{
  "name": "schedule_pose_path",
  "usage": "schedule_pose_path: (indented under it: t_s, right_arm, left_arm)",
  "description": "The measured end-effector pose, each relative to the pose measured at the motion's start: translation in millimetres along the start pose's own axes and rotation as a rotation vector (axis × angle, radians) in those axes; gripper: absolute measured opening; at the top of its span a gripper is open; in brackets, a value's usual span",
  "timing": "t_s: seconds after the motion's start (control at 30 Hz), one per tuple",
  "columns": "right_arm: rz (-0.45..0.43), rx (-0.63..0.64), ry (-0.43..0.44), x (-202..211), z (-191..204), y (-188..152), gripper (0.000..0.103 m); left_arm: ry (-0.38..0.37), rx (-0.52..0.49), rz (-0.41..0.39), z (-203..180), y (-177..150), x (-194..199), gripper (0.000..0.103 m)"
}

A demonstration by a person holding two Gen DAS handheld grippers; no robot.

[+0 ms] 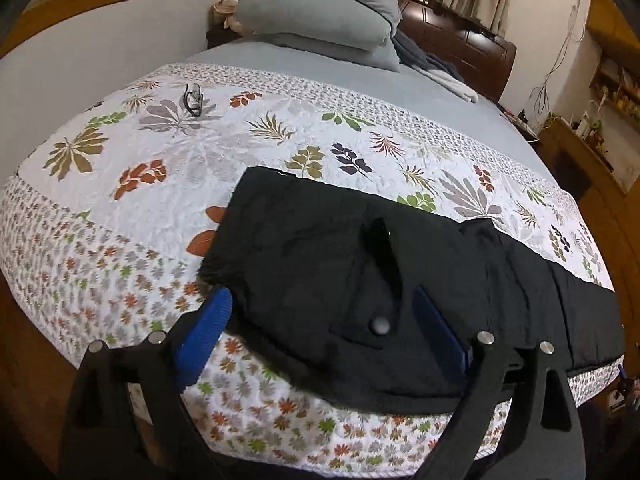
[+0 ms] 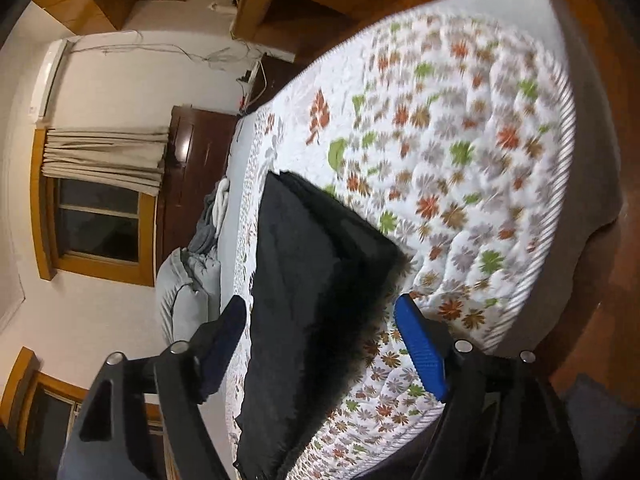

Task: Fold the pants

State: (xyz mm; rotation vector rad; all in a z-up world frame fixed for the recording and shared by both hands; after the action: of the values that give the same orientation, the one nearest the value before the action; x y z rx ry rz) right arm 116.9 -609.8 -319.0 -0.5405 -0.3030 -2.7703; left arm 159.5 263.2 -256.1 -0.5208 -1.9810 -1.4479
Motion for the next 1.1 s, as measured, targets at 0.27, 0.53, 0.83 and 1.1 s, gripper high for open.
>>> schedule_pose_path:
  t_s: [0.27, 0.53, 0.83, 1.1]
  right_arm:
    - [0.026, 0.012, 0.039, -30, 7, -1, 0.078]
    - [0.048, 0.056, 0.054, -48, 16, -1, 0.078]
    - [0.058, 0.067, 0.011, -74, 26, -2, 0.059]
    - [0.056, 0.050, 0.016, -77, 28, -4, 0.059]
  left_arm:
    - [-0.031, 0.193, 0.137, 21, -23, -38, 0.091]
    - [-0.041, 0.232, 0.176, 22, -46, -48, 0.092]
    - [-0.053, 0.268, 0.166, 21, -41, -50, 0.094]
    - [-0.066, 0.303, 0.130, 26, -39, -44, 0.094]
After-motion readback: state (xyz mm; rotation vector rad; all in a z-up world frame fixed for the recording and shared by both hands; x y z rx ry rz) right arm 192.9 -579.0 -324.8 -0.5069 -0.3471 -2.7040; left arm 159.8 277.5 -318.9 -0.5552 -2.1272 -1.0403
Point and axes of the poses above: each gripper's, at about its wrist camera, not at the fingertips, and x roughly against the way its jaws point, z to its left, y to its top, the point moved 9 cm from there along -x, roughly the way its jaws point, and after that the axes turned 5 degrees about -z, right-handed, at the moved point
